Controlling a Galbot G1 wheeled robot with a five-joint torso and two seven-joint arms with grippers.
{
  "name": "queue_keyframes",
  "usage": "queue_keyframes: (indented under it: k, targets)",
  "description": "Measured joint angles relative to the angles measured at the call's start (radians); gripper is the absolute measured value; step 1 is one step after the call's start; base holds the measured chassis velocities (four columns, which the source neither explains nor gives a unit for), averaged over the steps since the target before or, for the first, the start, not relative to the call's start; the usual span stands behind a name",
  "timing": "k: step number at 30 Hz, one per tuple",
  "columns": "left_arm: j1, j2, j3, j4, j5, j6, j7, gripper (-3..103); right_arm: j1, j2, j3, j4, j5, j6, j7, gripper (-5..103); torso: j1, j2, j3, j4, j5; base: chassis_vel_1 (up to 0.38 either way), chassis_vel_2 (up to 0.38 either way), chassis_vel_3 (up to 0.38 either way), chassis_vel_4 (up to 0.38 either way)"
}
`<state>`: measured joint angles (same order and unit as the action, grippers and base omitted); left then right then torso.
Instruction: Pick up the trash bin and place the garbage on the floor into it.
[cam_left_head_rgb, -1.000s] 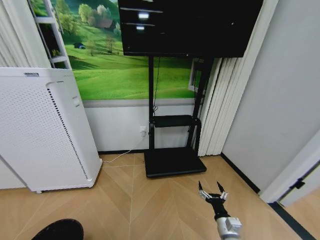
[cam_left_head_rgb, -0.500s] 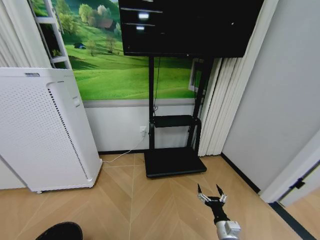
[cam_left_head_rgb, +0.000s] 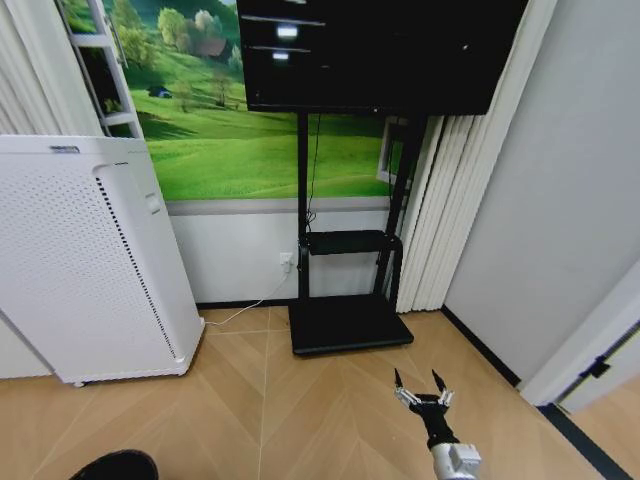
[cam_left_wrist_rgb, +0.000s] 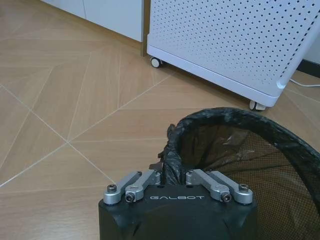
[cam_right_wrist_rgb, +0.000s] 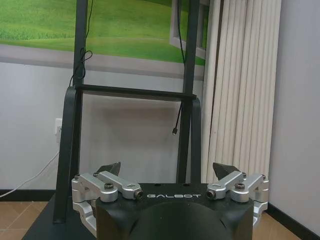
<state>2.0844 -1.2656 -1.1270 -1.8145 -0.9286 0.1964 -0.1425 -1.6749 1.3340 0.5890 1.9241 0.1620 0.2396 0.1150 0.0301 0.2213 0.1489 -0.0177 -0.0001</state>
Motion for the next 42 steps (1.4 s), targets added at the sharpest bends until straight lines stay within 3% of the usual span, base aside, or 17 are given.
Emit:
queue_keyframes:
  k: [4,6,7,11,18,24,28,31,32,33,35,38,42]
  targets:
    - [0.005,0.011,-0.009,0.001,0.001,-0.005,0.005,24,0.008,-0.006,0.001,0.000,0.001,-0.001,0.001,100,0.000,0.000,0.000,0.0000,0.0001,0.000,0.000,0.000,0.000]
    - [0.010,0.013,-0.015,0.000,0.000,-0.007,0.005,35,0.017,-0.009,-0.001,-0.002,0.001,-0.006,0.004,100,0.000,0.000,0.000,0.0002,0.0000,0.000,0.000,0.000,0.000]
    - [0.010,0.013,-0.015,0.000,0.000,-0.007,0.005,35,0.017,-0.009,-0.001,-0.002,0.001,-0.006,0.004,100,0.000,0.000,0.000,0.0002,0.0000,0.000,0.000,0.000,0.000]
    - [0.049,0.017,-0.030,-0.005,0.018,-0.019,0.029,58,0.022,-0.002,-0.007,-0.008,-0.003,-0.012,0.005,100,0.000,0.000,0.000,0.0003,0.0000,0.000,0.000,0.000,0.000]
    - [0.106,-0.002,-0.079,-0.056,0.040,-0.028,0.036,80,0.040,-0.001,-0.004,-0.028,-0.003,-0.012,0.006,100,0.000,0.000,0.000,-0.0001,-0.0001,0.000,0.000,0.000,0.000]
    - [0.134,0.008,-0.163,-0.148,0.155,-0.161,0.067,98,0.038,-0.017,0.015,-0.014,0.015,-0.011,0.004,100,0.000,0.000,0.000,0.0005,0.0005,0.000,0.000,0.000,0.000]
    - [0.077,0.024,-0.182,-0.215,0.223,-0.174,0.093,100,-0.011,-0.018,0.033,0.042,0.070,-0.015,-0.032,100,0.000,0.000,0.000,-0.0002,0.0002,0.000,0.000,0.000,0.000]
    - [-0.029,0.050,-0.113,-0.366,0.258,-0.137,0.116,100,-0.113,-0.018,0.061,0.176,0.191,-0.052,-0.089,100,0.000,0.000,0.000,-0.0004,0.0002,0.000,0.000,0.000,0.000]
    - [-0.029,0.050,-0.113,-0.366,0.258,-0.137,0.116,100,-0.113,-0.018,0.061,0.176,0.191,-0.052,-0.089,100,0.000,0.000,0.000,-0.0004,0.0002,0.000,0.000,0.000,0.000]
    - [-0.069,0.062,-0.053,-0.430,0.272,-0.110,0.110,100,-0.149,-0.014,0.068,0.231,0.217,-0.065,-0.102,100,0.000,0.000,0.000,-0.0003,0.0000,0.000,0.000,0.000,0.000]
    - [-0.091,0.070,-0.011,-0.466,0.283,-0.092,0.103,100,-0.165,-0.010,0.069,0.259,0.224,-0.070,-0.105,100,0.000,0.000,0.000,-0.0005,-0.0003,0.000,0.000,0.000,0.000]
    - [-0.151,0.097,0.167,-0.575,0.322,-0.038,0.061,100,-0.225,0.025,0.056,0.354,0.220,-0.089,-0.107,100,0.000,0.000,0.000,-0.0002,0.0000,0.000,0.000,0.000,0.000]
    - [-0.159,0.091,0.251,-0.604,0.377,-0.028,0.046,100,-0.251,0.051,0.043,0.386,0.186,-0.091,-0.106,100,0.000,0.000,0.000,-0.0001,0.0003,0.000,0.000,0.000,0.000]
